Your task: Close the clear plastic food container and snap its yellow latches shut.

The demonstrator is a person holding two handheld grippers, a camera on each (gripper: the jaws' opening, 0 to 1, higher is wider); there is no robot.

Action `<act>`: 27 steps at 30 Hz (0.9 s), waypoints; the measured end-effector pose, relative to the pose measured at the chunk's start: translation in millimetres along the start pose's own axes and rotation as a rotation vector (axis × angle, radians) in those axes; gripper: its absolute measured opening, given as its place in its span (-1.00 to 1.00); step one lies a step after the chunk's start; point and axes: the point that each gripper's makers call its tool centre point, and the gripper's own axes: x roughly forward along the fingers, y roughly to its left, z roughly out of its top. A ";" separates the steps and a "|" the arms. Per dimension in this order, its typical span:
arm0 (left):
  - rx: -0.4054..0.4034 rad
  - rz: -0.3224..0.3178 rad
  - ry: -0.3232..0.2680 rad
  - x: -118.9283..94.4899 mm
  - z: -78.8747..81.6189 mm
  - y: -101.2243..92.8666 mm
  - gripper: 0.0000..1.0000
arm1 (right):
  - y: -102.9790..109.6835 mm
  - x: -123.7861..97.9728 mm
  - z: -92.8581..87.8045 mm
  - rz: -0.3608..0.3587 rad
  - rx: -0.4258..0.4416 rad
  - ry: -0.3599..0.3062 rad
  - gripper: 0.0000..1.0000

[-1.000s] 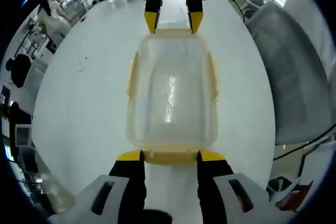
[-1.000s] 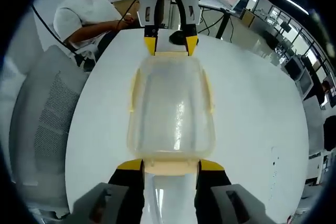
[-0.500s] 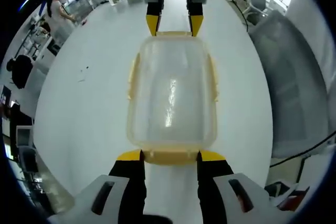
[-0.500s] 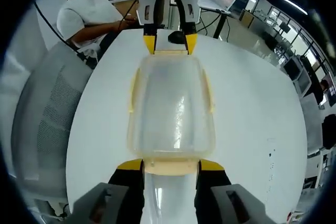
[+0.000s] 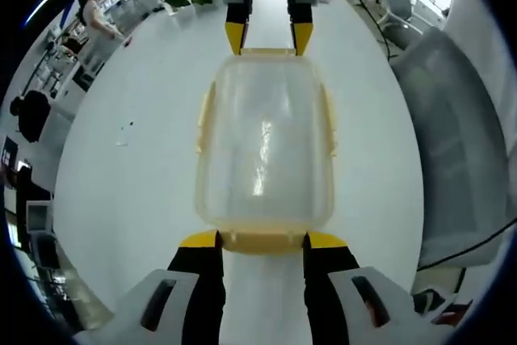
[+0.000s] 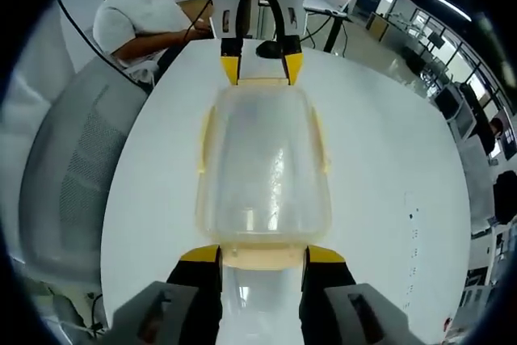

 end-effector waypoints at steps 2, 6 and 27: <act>0.001 0.002 0.000 2.4 5.6 0.0 -0.29 | -0.4 -1.7 -5.6 0.002 0.000 0.001 -0.31; -0.006 0.001 -0.001 5.7 15.1 -1.4 -0.29 | -0.9 -4.2 -15.3 0.002 0.000 0.000 -0.31; -0.040 0.018 0.004 27.3 56.2 -2.9 -0.30 | -7.7 -14.1 -61.9 0.023 -0.010 0.008 -0.31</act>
